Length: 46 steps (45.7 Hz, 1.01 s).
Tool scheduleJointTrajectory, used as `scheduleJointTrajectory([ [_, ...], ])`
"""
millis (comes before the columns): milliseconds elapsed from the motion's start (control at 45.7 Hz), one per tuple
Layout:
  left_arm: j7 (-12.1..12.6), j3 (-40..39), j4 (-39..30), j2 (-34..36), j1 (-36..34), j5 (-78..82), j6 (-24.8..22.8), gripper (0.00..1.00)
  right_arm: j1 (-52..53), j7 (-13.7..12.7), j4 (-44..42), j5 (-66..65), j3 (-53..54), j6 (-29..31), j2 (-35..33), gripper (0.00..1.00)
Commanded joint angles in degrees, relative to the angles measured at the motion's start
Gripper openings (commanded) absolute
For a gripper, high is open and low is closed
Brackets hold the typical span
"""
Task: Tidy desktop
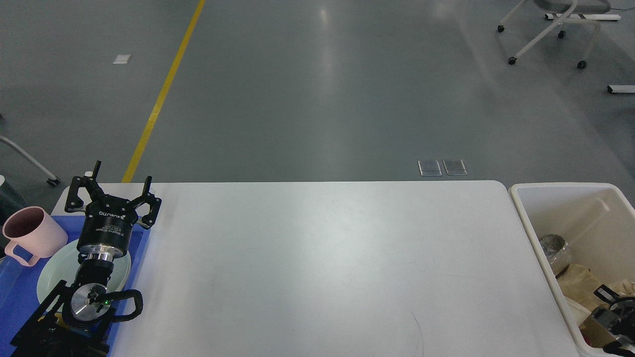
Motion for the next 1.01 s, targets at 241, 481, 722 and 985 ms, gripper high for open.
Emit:
scheduleJointTrajectory([
  [241,0.0,0.0,0.0,0.0,0.0,0.0,0.0,0.96,-0.7,-0.2,-0.1,0.0,2.3,-0.3,1.8,0.0],
  [481,0.0,0.0,0.0,0.0,0.0,0.0,0.1,0.97,-0.7,-0.2,0.1,0.1,2.2,-7.4,1.8,0.97],
  [722,0.0,0.0,0.0,0.0,0.0,0.0,0.0,0.96,-0.3,-0.3,0.8,-0.1,2.2,-8.6,2.1,1.0],
  [985,0.0,0.0,0.0,0.0,0.0,0.0,0.0,0.96,0.0,-0.3,0.8,-0.2,2.1,-8.6,1.5,1.0],
])
